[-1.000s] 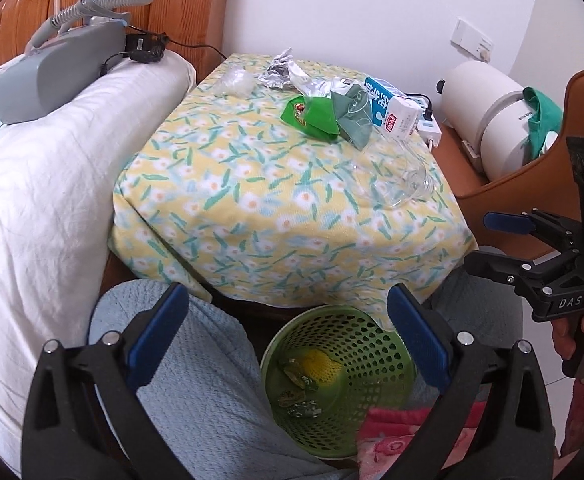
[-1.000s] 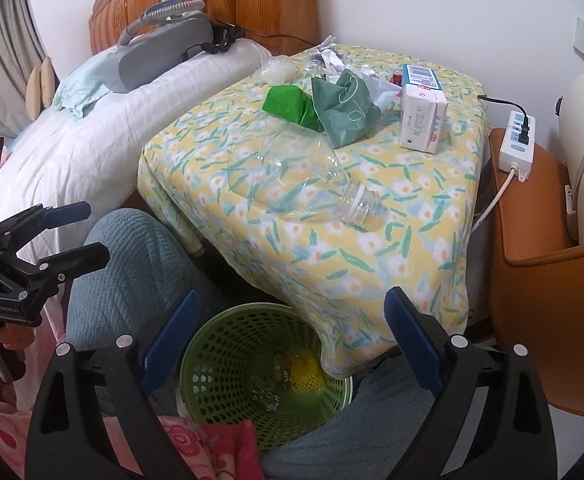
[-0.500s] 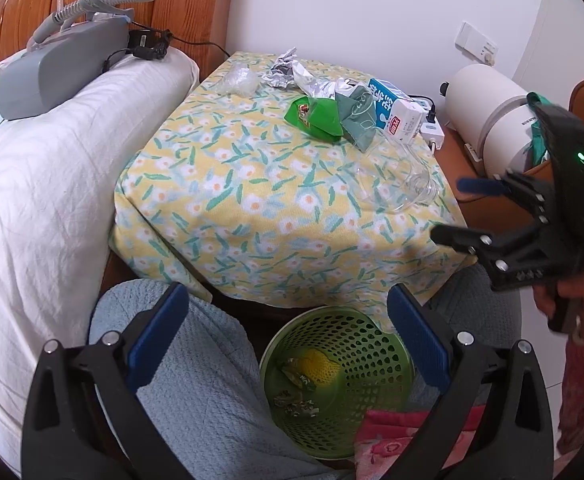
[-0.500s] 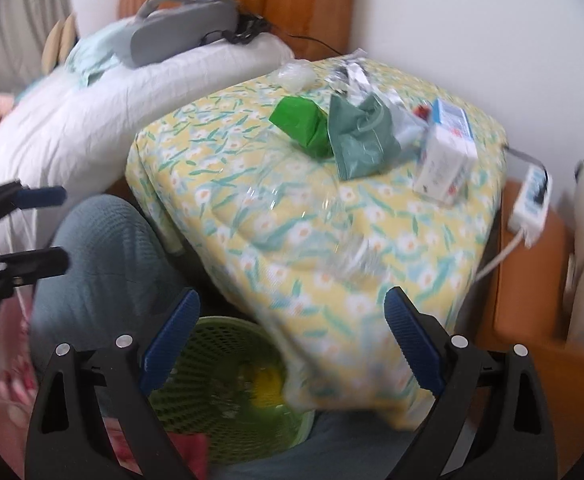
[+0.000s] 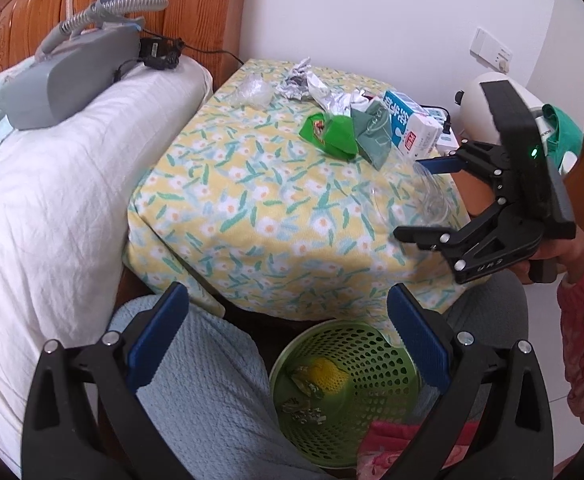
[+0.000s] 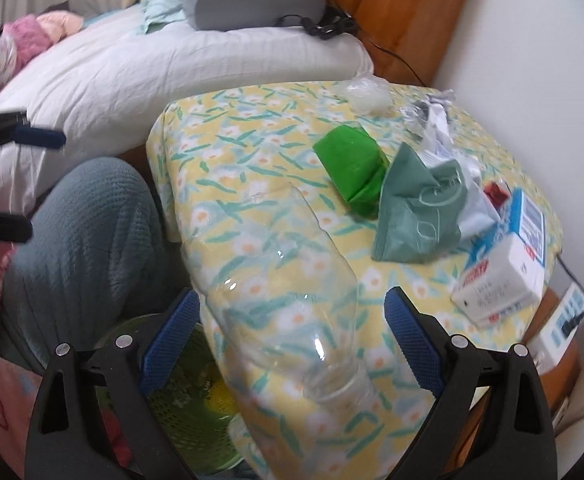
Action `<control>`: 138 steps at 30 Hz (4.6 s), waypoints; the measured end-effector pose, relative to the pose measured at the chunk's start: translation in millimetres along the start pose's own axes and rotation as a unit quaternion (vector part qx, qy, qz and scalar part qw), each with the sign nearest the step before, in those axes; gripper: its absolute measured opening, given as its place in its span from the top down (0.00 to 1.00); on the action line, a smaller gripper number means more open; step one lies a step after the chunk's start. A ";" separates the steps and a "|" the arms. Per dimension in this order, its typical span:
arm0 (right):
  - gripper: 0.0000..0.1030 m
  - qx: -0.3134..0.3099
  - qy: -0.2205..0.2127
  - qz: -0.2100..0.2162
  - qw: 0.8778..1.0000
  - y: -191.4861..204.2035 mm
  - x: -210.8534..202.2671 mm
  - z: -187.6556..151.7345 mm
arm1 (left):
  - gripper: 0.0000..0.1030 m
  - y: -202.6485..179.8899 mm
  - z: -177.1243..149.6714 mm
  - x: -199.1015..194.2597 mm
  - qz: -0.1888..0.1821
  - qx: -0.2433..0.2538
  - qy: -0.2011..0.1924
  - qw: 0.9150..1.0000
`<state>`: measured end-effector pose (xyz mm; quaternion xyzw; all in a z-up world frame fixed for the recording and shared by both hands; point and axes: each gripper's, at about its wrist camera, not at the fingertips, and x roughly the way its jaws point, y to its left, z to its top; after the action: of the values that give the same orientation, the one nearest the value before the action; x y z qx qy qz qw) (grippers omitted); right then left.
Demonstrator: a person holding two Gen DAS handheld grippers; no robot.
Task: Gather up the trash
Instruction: 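Grasp the clear plastic bottle with the right tool, then grasp the green soda-logo bag with the left tool while the right holds the bottle, then drop the bottle into the basket with the right tool while the left carries the bag, then lower the green bag into the basket and open the left tool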
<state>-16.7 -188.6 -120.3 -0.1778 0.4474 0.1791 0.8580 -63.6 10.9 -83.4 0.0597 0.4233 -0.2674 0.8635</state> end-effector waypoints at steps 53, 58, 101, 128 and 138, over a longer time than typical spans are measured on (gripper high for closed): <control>0.34 0.330 -0.148 -0.019 0.932 -65.7 -61.8 -43.7 | 0.51 -43.1 121.2 161.1 0.018 0.020 -0.013 1.000; 0.34 0.331 -0.145 -0.016 0.932 -64.5 -58.0 -41.9 | 0.52 -38.7 119.3 146.7 0.006 0.010 -0.027 1.000; 0.34 0.250 0.069 0.117 0.959 90.8 6.2 -102.6 | 0.52 -7.9 -28.8 22.2 -0.002 -0.007 0.011 1.000; 0.07 0.286 -0.010 0.017 0.958 49.4 -44.5 -105.2 | 0.52 -19.4 -40.4 33.5 -0.017 0.029 0.047 0.998; 0.07 0.290 -0.048 -0.008 0.956 36.1 -65.5 -97.8 | 0.41 -43.6 -59.5 47.0 -0.063 0.084 0.099 0.989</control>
<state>-137.5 -212.3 -123.5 0.0835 0.4365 0.0432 0.8948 -104.2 -25.9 -151.6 0.1316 0.4854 -0.3493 0.7906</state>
